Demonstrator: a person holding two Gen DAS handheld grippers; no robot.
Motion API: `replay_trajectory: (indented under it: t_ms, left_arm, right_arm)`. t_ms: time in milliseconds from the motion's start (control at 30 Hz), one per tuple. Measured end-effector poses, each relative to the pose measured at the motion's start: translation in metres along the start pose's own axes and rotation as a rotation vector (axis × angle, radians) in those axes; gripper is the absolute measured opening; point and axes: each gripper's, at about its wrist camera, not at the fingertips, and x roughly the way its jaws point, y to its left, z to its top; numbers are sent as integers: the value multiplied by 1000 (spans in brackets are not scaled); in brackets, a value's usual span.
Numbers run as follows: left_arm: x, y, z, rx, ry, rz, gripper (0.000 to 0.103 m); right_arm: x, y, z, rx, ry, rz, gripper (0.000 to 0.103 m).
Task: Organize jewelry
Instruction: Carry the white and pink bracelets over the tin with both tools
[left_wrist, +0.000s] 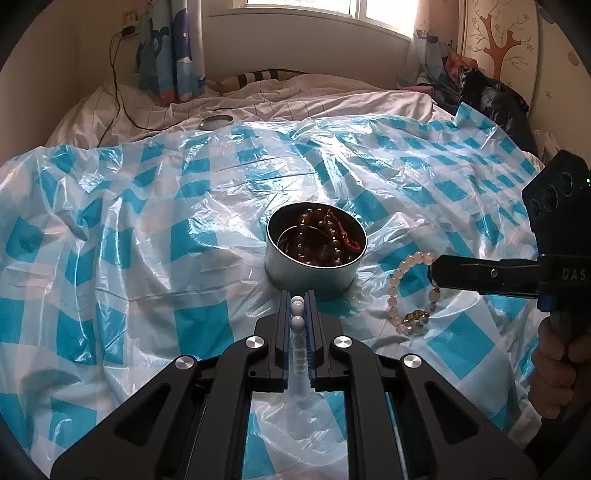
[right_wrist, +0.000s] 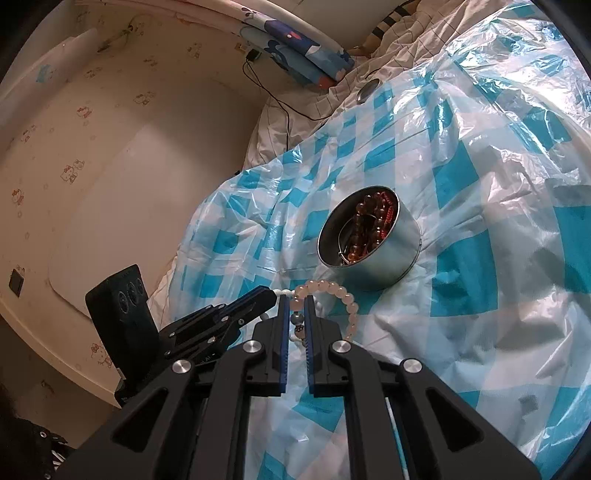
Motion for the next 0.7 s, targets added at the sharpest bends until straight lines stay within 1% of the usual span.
replay_trajectory:
  t_ms: [700]
  left_arm:
    - [4,-2,10,-5,-10,-2,7]
  right_arm:
    - [-5,-4,4,10,-11,6,9]
